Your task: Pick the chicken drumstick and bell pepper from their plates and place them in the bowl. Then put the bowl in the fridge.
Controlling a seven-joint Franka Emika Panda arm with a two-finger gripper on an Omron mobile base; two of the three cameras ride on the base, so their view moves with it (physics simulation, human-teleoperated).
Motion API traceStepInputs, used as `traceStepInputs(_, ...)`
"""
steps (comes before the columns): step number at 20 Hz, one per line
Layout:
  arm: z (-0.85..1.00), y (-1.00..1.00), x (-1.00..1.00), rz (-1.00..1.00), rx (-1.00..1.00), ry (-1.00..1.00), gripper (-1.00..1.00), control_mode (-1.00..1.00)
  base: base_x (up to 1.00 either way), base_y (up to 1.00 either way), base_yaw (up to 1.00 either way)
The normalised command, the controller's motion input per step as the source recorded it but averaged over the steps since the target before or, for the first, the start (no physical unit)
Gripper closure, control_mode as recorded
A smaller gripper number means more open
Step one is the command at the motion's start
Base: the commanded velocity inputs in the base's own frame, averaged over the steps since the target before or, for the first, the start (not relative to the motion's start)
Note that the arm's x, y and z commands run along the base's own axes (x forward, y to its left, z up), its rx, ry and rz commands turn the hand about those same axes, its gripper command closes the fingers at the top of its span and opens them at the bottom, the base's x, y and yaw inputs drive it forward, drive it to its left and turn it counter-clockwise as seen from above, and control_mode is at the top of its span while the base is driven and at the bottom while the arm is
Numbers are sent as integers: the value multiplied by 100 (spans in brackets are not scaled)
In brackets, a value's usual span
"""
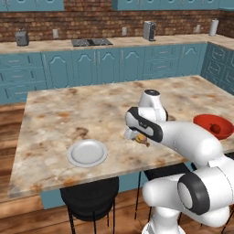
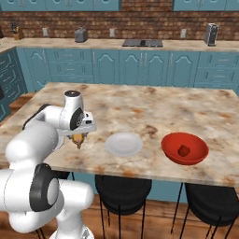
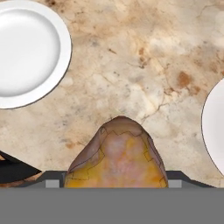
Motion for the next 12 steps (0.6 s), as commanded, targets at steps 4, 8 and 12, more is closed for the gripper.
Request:
traceStepInputs(4,0,0,0,0,0,0,100,100,-11,-47,-36)
traceStepInputs(8,0,0,0,0,0,0,100,100,2,-41,-53)
traceStepInputs(12,0,0,0,0,0,0,100,100,13,-48,-40)
